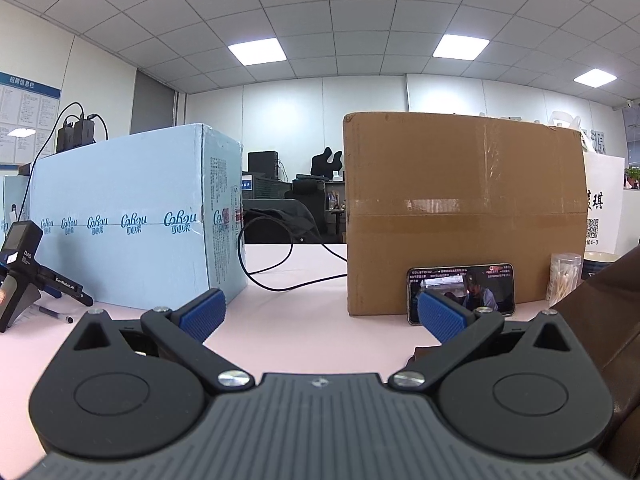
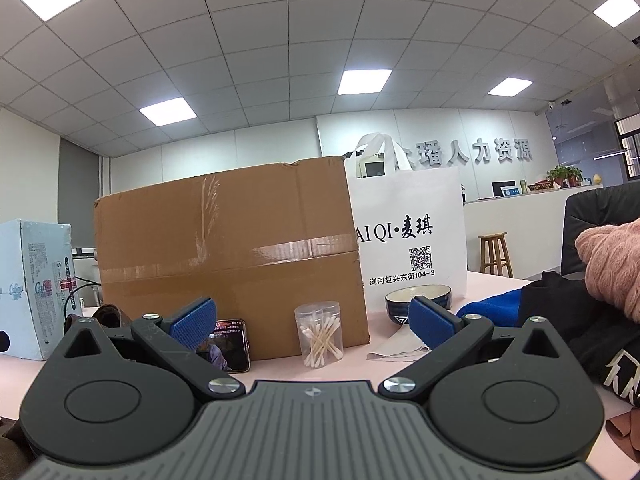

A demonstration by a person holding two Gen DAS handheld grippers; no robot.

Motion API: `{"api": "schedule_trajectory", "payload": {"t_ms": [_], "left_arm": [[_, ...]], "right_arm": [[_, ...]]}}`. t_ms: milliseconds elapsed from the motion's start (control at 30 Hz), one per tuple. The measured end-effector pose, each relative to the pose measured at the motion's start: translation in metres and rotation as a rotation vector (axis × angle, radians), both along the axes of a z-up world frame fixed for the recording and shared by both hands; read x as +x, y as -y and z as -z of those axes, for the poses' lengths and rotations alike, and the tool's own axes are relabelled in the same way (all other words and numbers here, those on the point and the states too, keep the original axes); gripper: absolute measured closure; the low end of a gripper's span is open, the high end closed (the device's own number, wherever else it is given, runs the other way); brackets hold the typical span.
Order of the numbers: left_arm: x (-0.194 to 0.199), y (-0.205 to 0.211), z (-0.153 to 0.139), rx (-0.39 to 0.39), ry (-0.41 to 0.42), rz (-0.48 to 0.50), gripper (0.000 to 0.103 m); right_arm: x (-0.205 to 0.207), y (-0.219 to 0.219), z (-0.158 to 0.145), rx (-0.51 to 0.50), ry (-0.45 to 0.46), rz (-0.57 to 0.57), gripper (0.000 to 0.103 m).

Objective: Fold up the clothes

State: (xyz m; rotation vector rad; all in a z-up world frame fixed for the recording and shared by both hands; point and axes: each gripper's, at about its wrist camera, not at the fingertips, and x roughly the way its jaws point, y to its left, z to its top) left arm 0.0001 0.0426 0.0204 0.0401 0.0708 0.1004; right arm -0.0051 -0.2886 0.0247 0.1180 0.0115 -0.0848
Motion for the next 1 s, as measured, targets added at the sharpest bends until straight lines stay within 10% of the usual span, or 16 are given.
{"api": "schedule_trajectory", "payload": {"t_ms": [1000], "left_arm": [[-0.0057,0.0053,-0.0006,0.025,0.033,0.005,0.000]], "right_arm": [[0.0041,-0.0017,0.0030,0.025,-0.019,-0.021,0.000]]}}
